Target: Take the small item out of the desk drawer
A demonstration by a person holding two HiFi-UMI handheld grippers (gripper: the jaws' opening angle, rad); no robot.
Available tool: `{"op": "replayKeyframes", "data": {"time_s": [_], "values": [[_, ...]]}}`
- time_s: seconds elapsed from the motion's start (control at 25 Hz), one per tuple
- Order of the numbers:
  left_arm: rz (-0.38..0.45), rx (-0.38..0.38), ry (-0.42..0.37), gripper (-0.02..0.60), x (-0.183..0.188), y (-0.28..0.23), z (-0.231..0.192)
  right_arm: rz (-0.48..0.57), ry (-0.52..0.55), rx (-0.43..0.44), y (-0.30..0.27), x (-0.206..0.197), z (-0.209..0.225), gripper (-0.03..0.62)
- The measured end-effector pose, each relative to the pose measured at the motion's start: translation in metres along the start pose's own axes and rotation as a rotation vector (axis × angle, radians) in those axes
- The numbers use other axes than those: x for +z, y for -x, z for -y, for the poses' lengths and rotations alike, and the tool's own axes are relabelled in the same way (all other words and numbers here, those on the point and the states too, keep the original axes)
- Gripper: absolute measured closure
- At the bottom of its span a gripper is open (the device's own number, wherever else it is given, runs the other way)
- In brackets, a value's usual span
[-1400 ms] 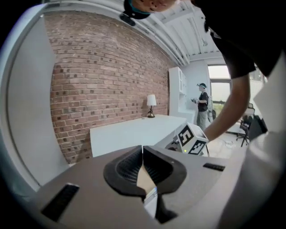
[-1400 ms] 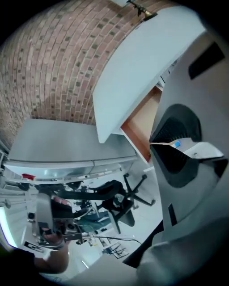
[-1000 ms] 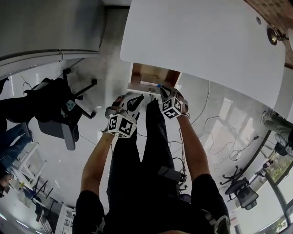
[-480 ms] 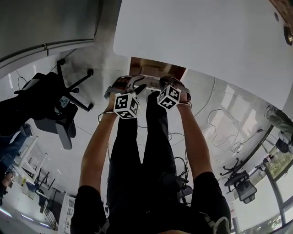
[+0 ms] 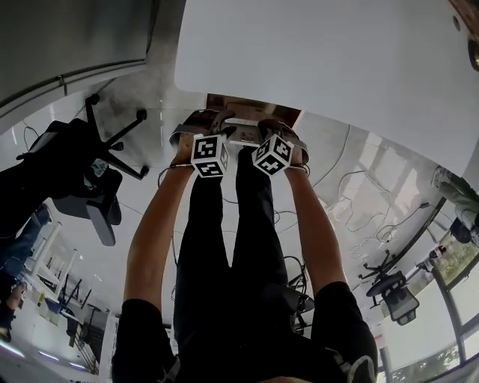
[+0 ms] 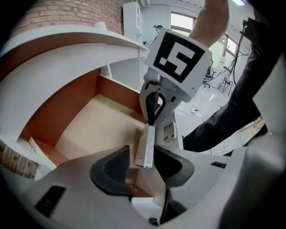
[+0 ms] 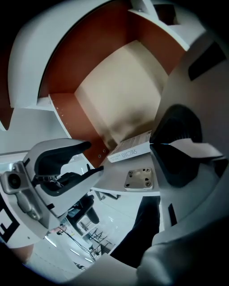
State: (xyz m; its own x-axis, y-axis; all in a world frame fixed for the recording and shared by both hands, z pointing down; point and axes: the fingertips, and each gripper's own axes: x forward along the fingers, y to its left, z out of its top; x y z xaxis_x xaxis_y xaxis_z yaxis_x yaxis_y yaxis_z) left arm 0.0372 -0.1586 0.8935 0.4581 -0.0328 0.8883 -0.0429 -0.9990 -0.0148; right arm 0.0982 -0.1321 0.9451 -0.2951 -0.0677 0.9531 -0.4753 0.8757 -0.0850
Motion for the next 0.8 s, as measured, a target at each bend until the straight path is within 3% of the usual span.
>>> {"op": "replayKeyframes", "data": {"time_s": [0.36,0.6,0.8], "values": [[-0.143,-0.046,-0.157,0.413,-0.005,-0.036,0.000,0.027,-0.043,-0.007,0.003,0.004,0.016,0.566],[-0.226,-0.082,-0.202,0.414,-0.012,-0.056,0.002,0.050,-0.071,0.000,0.008,0.003,0.022,0.565],[-0.242,-0.104,-0.211,0.413,-0.015,-0.067,0.004,0.062,-0.087,0.006,0.008,0.002,0.024,0.565]]}}
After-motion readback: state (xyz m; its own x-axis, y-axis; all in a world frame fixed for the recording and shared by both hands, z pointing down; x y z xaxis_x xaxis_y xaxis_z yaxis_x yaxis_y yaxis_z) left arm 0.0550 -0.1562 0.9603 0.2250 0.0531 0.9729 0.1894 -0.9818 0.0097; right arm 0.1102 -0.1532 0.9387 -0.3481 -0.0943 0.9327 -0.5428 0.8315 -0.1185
